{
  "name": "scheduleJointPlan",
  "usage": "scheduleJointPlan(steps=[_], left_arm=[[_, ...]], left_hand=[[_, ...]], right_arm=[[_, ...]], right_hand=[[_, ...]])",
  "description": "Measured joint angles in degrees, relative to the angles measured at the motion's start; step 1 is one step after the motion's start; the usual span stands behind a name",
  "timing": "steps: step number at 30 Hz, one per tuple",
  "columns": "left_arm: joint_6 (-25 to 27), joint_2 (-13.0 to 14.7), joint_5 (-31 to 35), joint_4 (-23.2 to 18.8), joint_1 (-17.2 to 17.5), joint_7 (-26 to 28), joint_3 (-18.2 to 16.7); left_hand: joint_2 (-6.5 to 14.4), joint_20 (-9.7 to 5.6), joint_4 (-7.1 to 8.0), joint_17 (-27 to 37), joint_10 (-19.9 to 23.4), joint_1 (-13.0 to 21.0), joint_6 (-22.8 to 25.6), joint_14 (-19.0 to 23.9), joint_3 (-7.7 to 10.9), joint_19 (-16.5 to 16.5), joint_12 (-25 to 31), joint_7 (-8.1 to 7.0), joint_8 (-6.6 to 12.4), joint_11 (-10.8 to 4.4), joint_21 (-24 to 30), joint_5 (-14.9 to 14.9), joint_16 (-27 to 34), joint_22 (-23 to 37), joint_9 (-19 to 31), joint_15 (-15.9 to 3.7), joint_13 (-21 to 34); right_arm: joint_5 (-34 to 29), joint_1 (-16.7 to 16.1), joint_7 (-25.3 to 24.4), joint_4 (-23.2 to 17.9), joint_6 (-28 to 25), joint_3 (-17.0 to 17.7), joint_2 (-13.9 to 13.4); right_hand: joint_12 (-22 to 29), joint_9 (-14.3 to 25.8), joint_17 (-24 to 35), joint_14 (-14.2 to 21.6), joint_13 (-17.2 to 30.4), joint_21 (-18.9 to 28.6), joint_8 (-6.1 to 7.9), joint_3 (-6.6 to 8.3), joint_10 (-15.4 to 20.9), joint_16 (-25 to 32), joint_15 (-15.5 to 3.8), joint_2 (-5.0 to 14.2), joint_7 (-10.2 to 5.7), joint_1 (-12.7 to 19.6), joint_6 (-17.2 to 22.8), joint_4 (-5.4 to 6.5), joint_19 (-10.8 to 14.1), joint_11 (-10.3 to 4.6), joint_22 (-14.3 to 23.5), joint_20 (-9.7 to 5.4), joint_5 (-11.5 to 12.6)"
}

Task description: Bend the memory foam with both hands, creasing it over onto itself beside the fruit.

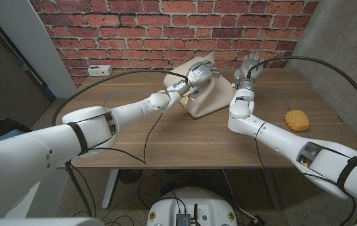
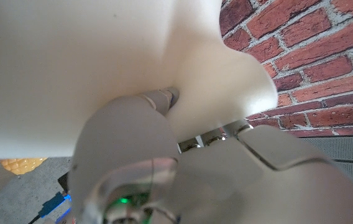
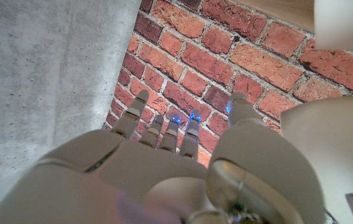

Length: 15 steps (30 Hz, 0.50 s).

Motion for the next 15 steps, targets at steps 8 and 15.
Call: scheduleJointPlan(steps=[8, 15], left_arm=[[-3.22, -6.86, -3.22, 11.33, -2.89, 2.40, 4.85], [-4.53, -10.39, -5.86, 16.85, -4.03, 3.26, 8.04]], left_hand=[[-0.09, 0.30, -0.24, 0.01, -0.12, -0.52, 0.00, -0.77, 0.24, -0.31, -0.45, 0.00, -0.22, 0.12, 0.00, 0.00, 0.00, -0.07, 0.00, 0.04, 0.00], [0.00, 0.30, 0.48, 0.19, -3.36, -3.01, -4.39, -4.21, 0.54, -1.97, -2.33, -1.44, -3.28, 0.66, 0.59, 0.01, -0.21, 0.19, 0.13, 0.33, 0.09]], right_arm=[[0.84, -1.31, -6.88, -2.90, -0.59, 0.99, -0.74], [1.00, -2.08, -9.48, -4.94, -0.34, 1.58, -1.39]], right_hand=[[0.00, 0.00, 0.00, 0.61, 0.00, 0.00, 0.00, 0.24, 0.16, 0.44, 0.00, 0.00, 0.00, 0.00, 0.00, -0.24, 0.31, 0.16, 0.01, 0.30, 0.00], [0.00, 0.00, 0.01, 0.92, 0.00, 0.00, 0.00, 0.24, 0.15, 0.45, -0.31, 0.00, 0.00, 0.00, -0.01, -0.24, 0.82, 0.16, 0.01, 0.20, 0.00]])
